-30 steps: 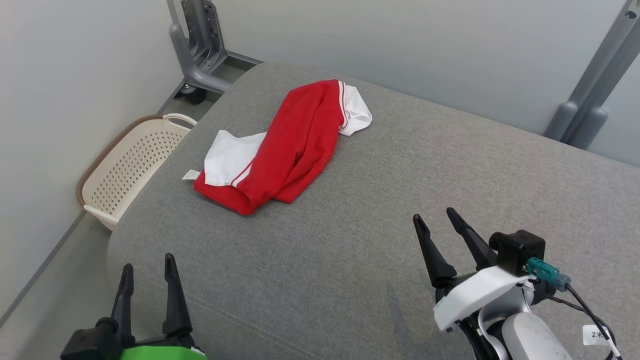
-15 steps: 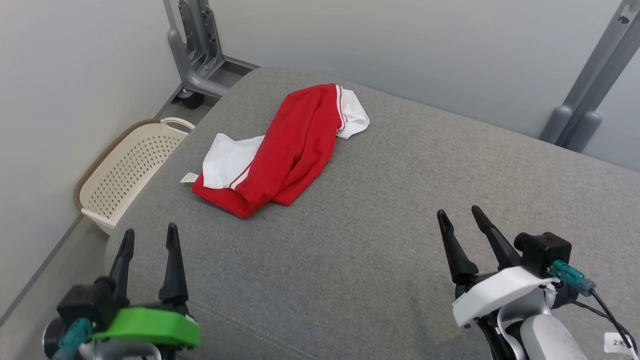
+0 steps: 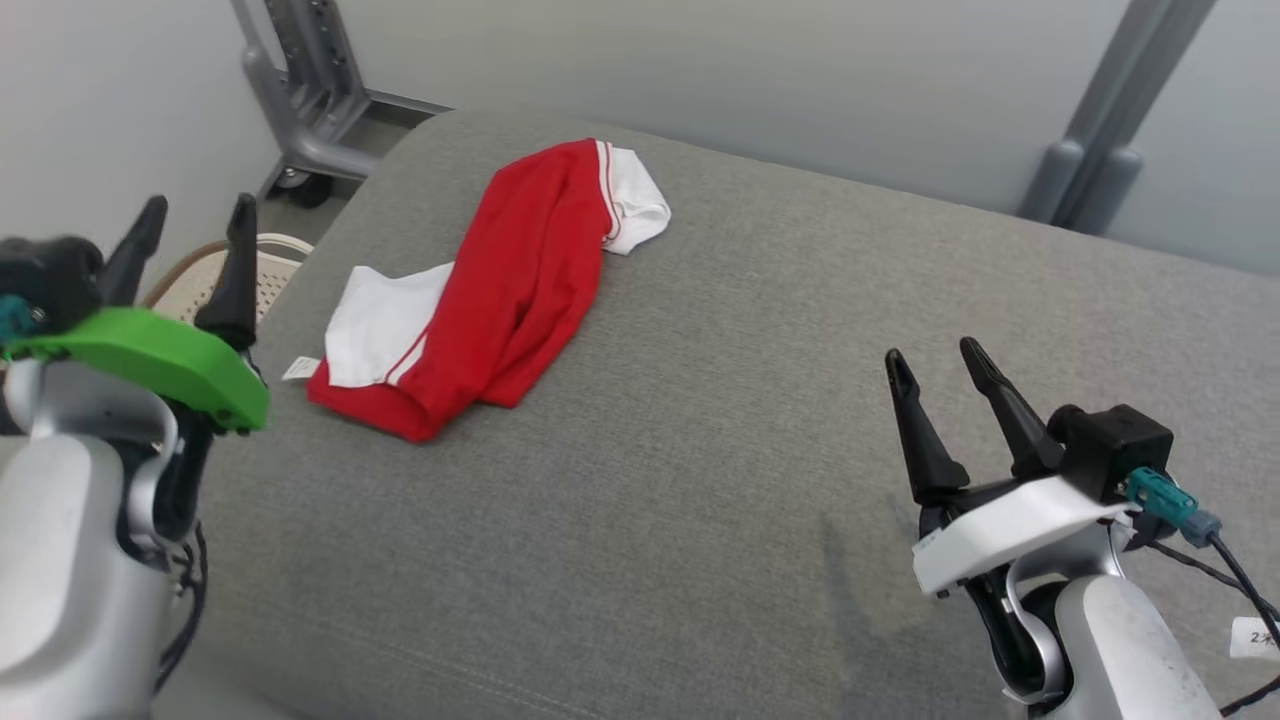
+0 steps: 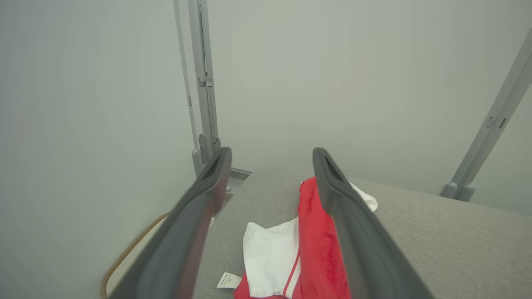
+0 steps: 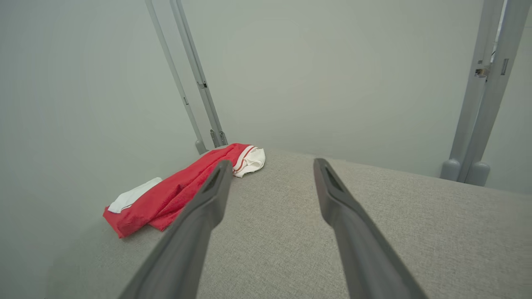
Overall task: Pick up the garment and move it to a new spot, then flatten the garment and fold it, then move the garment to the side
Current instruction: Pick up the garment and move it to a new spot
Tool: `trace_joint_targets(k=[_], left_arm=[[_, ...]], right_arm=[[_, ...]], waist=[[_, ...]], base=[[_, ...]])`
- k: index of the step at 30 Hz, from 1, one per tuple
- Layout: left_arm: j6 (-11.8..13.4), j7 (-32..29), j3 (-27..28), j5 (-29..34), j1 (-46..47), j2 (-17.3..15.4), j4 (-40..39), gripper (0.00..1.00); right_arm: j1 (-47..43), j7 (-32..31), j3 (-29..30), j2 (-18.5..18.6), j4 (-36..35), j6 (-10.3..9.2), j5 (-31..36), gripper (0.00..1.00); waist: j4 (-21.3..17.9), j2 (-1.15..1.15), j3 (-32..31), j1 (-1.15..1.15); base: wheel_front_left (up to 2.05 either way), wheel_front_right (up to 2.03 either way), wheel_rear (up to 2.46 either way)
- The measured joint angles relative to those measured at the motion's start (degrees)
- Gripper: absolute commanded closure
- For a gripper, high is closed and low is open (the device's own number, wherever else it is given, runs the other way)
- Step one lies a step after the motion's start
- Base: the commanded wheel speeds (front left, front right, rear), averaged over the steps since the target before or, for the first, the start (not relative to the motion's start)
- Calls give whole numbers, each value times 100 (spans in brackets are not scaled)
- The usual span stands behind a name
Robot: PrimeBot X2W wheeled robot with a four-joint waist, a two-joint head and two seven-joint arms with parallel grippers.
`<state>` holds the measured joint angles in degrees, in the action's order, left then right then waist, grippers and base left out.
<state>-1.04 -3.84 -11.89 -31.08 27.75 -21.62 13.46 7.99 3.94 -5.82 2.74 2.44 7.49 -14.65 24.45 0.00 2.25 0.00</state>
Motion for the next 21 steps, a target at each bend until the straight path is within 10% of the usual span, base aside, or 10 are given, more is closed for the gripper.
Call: trace_joint_targets(k=[8,21], left_arm=[[-397,-898,33,-407,1030,-400,1146,0],[-378,-1157,101,-542,1645,-594,2393,0]], right_arm=[[342,-79,-73,2,-156,0,140,0],[700,-237,-44,5,-506,0,406,0]], waist=[[-642,0,463,0],[-1360,0,1428,1]], base=[[0,0,0],[0,0,0]])
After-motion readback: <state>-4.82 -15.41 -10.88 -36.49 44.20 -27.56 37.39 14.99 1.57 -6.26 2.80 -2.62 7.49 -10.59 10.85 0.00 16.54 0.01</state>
